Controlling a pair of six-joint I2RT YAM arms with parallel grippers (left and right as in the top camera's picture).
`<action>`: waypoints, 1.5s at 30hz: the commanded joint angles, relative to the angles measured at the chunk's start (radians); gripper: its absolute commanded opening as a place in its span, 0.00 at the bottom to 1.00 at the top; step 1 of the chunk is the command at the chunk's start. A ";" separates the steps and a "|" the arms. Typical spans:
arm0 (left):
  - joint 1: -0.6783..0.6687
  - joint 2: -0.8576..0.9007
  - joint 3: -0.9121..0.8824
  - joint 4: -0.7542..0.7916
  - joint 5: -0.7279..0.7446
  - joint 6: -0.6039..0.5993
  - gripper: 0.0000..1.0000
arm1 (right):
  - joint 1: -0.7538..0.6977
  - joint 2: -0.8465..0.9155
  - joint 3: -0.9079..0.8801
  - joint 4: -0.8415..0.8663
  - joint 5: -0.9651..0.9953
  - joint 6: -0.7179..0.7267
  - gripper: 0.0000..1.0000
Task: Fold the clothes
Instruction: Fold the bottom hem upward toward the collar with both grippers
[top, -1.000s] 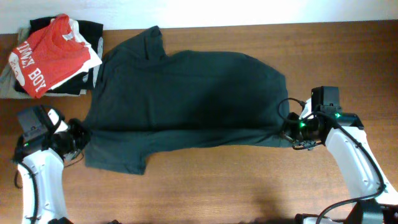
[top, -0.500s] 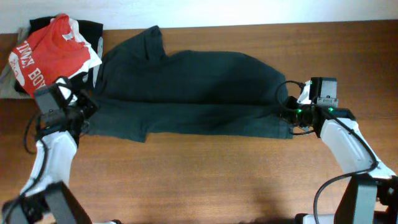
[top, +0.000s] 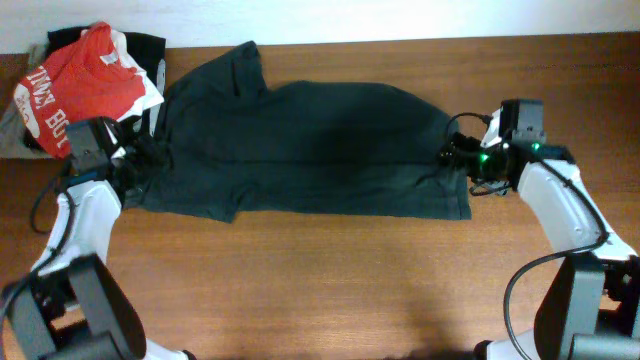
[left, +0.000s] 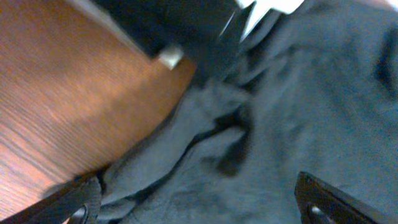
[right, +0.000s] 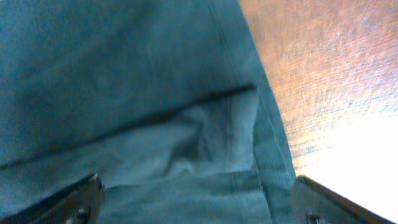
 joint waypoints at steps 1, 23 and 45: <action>-0.021 -0.071 0.060 -0.156 0.030 0.087 0.80 | 0.002 -0.006 0.068 -0.107 0.000 -0.012 0.65; 0.049 0.297 0.062 -0.303 -0.179 0.073 0.01 | 0.142 0.284 0.023 -0.246 0.230 0.127 0.04; 0.050 -0.248 0.060 -0.618 0.058 0.035 0.60 | 0.078 -0.121 0.023 -0.321 0.104 -0.008 0.09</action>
